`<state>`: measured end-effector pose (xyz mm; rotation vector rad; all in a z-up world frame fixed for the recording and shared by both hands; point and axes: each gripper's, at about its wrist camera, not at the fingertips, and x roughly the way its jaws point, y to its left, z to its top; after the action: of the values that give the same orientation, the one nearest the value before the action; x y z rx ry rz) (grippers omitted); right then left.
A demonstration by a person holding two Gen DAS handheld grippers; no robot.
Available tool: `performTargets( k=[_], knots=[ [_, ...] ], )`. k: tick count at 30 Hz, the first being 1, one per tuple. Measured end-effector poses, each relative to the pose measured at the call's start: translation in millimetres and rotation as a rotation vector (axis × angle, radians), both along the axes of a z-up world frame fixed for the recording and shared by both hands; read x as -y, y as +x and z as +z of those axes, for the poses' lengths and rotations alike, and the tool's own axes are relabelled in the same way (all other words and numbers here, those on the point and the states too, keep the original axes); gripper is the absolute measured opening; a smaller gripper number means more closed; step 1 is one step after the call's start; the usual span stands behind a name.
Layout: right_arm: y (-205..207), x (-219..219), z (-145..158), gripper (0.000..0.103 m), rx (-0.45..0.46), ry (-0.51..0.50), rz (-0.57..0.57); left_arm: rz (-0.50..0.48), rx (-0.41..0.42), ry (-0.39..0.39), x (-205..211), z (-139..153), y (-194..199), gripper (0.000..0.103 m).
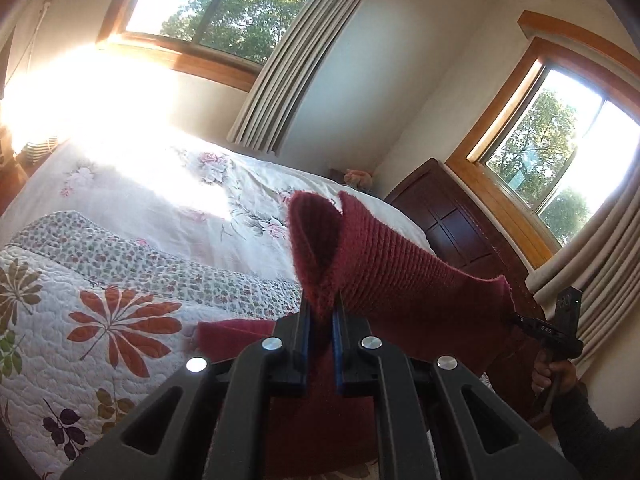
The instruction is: Fold small clothes
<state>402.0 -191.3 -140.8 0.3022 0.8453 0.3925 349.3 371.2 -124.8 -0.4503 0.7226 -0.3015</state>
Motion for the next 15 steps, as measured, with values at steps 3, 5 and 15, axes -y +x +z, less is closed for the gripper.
performTargets(
  k=[3, 5, 15],
  knots=[
    [22.0, -1.1, -10.7, 0.007, -0.025, 0.002, 0.0, 0.004, -0.036, -0.021, -6.2, -12.3, 23.1, 0.008],
    [36.9, -2.1, -21.4, 0.007, -0.053, 0.005, 0.0, 0.006, -0.066, -0.032, -10.2, -23.5, 38.9, 0.008],
    [100.8, -13.4, -90.4, 0.007, -0.214, -0.023, 0.002, 0.017, -0.287, -0.072, -23.8, -107.9, 112.6, 0.008]
  ],
)
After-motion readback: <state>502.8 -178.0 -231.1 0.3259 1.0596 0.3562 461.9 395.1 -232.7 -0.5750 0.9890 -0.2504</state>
